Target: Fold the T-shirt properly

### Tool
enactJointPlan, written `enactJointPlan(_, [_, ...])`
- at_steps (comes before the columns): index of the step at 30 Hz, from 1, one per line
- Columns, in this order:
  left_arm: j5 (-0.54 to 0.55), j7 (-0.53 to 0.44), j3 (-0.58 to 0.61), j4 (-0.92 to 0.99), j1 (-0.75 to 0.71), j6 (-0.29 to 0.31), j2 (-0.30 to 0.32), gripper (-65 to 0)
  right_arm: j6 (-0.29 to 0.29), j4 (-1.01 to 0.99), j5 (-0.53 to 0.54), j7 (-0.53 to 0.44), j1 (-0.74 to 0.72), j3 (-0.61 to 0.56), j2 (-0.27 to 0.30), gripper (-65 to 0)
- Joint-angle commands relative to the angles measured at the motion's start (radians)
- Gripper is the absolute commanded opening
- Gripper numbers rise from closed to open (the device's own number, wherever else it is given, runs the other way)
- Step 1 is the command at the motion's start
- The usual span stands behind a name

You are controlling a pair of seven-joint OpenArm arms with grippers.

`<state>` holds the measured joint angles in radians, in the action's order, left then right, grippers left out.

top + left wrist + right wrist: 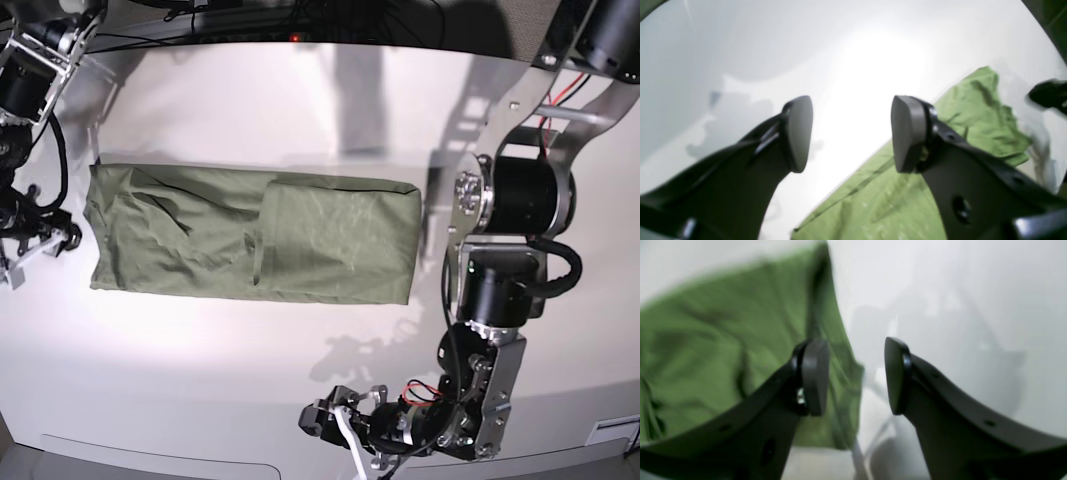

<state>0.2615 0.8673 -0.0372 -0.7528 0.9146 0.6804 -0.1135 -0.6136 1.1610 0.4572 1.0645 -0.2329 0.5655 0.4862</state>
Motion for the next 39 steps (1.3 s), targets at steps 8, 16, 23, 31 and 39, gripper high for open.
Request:
enactJointPlan(8, [0.019,-0.024,0.0,-0.018,0.035,0.001,-0.002,-30.0,-0.007,-0.034,0.062,-0.01,-0.027,-0.001,0.034,-38.8])
enactJointPlan(16, [0.019,-0.024,0.0,-0.018,0.013,0.0,-0.002,-30.0,-0.018,-0.034,0.032,-0.08,-0.027,-0.003,0.021,-17.5])
enactJointPlan(23, [0.019,-0.023,0.0,-0.018,0.014,0.001,-0.002,-30.0,-0.018,-0.113,0.047,-0.119,-0.031,-0.003,-0.027,-17.8])
enactJointPlan(31, [0.092,0.117,0.0,-0.018,-0.014,0.001,0.004,-30.0,-0.029,-0.257,0.13,-0.123,-0.039,-0.003,-0.032,-17.8])
enactJointPlan(39, [0.163,0.076,0.168,-0.021,-0.157,0.018,0.124,-30.1,-0.085,-0.275,0.303,0.038,-0.039,-0.003,-0.05,-18.0])
